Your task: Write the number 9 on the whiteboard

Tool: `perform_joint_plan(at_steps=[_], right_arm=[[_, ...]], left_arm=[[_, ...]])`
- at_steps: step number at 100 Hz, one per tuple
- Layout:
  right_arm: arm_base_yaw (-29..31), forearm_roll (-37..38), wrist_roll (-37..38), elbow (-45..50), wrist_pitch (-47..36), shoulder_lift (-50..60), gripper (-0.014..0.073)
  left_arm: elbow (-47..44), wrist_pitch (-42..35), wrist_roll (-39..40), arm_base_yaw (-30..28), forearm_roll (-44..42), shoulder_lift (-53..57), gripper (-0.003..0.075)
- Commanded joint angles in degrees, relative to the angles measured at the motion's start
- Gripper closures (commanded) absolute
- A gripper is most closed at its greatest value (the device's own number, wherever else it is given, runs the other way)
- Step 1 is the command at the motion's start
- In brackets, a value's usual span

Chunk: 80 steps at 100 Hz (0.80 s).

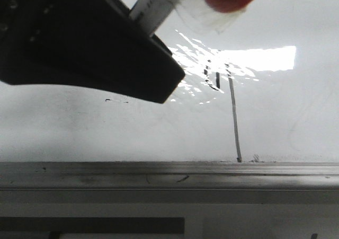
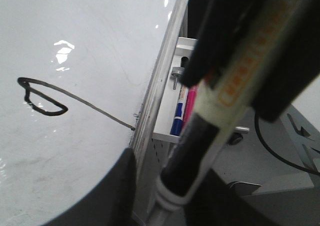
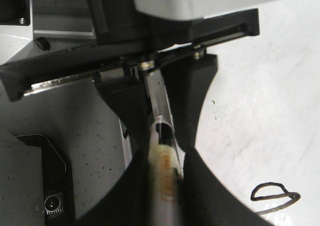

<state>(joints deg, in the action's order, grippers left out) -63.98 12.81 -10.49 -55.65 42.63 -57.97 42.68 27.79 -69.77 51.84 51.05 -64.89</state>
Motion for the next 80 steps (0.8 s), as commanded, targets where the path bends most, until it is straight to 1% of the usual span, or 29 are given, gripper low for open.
perform_joint_plan(at_steps=[1, 2, 20, 37, 48, 53, 57, 62, 66, 67, 69, 74, 80], right_arm=[[-0.1, -0.2, -0.5, -1.9, -2.0, -0.7, 0.0662], [-0.1, -0.2, -0.5, -1.9, -2.0, -0.9, 0.0662], [-0.1, -0.7, -0.5, -1.9, -1.9, -3.4, 0.0662], [-0.1, -0.9, -0.5, -1.9, -1.8, -3.9, 0.0662], [-0.1, -0.9, -0.5, -1.9, -1.4, -3.9, 0.0662], [-0.1, -0.9, 0.1, -1.9, -1.1, -3.9, 0.0648], [-0.1, -0.6, 0.7, -1.9, -0.9, -3.9, 0.0612], [-0.1, 0.1, 1.0, -1.9, -0.6, -3.8, 0.0538], [-0.1, 0.5, 1.1, -1.9, -0.6, -3.7, 0.0451], [-0.1, 0.8, 1.1, -1.9, -0.5, -3.6, 0.0418], [-0.1, 0.9, 1.1, -2.1, -0.3, -3.3, 0.0385], [-0.1, 1.9, 1.1, -2.5, 0.1, -2.5, 0.0253], [-0.1, 3.3, 1.1, -3.2, 0.6, -0.8, 0.0145]], left_arm=[[2.1, -2.5, -0.1, 0.2, 1.6, 0.7, 0.0726], [2.1, -2.5, -0.1, 0.2, 1.6, 0.7, 0.0743], [1.9, -2.4, -0.1, 0.2, 0.4, 0.4, 0.0741], [1.2, 0.9, -0.1, 0.2, -0.4, -1.4, 0.0741], [-0.1, 1.1, -0.1, 0.2, -0.4, -2.0, 0.0741], [-0.5, 1.1, -0.1, 0.2, -0.4, -2.0, 0.0741], [-0.8, 1.1, -0.1, 0.2, -0.4, -2.0, 0.0741], [-0.9, 1.2, -0.1, 0.2, -0.4, -2.0, 0.0741], [-0.9, 1.6, -0.1, 0.2, -0.4, -2.0, 0.0741], [-0.9, 1.6, -0.1, 0.2, -0.4, -2.0, 0.0741], [-0.9, 1.6, -0.1, 0.2, -0.4, -2.0, 0.0741], [-0.9, 1.6, 0.1, 0.2, -0.2, -2.0, 0.0741], [-0.9, 1.6, 0.5, 0.2, 0.0, -2.0, 0.0741]])
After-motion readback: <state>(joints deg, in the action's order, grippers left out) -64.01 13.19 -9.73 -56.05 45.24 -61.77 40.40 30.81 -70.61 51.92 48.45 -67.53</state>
